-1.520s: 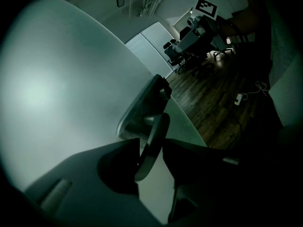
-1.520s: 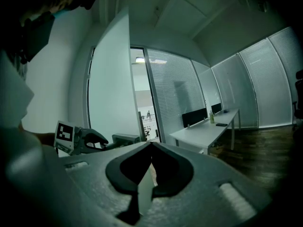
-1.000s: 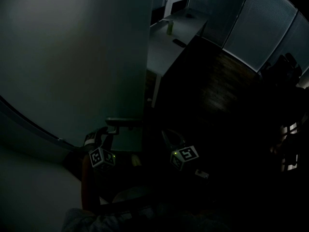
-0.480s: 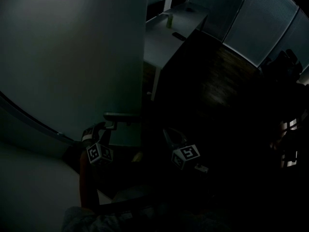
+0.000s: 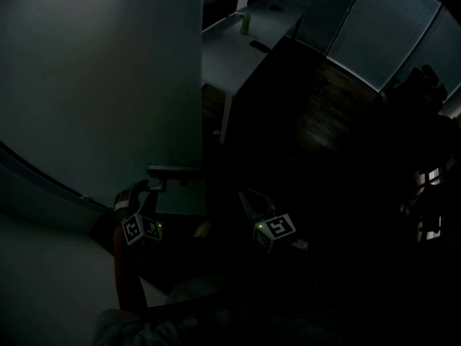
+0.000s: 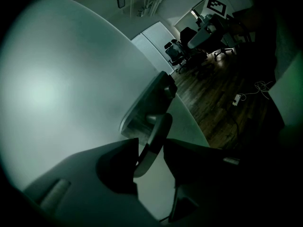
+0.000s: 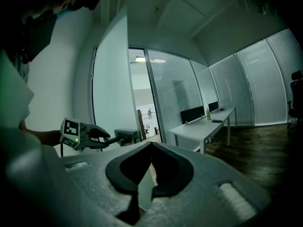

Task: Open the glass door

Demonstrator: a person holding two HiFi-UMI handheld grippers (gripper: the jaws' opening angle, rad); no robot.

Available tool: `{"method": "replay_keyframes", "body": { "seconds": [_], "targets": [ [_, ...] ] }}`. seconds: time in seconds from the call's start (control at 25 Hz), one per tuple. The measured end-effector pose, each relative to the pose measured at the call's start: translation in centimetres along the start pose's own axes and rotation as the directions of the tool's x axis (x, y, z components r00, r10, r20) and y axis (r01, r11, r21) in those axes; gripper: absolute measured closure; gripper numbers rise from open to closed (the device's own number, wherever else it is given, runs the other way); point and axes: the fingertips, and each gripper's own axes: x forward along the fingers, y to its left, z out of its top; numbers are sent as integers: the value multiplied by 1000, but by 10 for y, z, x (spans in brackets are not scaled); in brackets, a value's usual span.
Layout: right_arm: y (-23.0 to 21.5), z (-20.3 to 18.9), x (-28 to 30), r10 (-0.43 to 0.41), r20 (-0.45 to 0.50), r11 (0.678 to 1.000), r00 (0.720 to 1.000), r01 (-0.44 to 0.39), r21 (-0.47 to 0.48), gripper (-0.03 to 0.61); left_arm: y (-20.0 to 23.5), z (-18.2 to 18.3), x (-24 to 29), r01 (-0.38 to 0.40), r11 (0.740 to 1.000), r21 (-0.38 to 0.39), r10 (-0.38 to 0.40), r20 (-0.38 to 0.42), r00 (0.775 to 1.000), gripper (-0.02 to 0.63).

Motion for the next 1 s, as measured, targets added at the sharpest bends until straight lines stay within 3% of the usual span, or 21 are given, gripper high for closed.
{"method": "replay_keyframes", "body": {
  "seconds": [1.0],
  "targets": [
    [1, 10, 7, 22, 22, 1000, 1000, -22, -4, 580, -8, -3, -17, -2, 1000, 11, 2, -3, 1000, 442]
  ]
}}
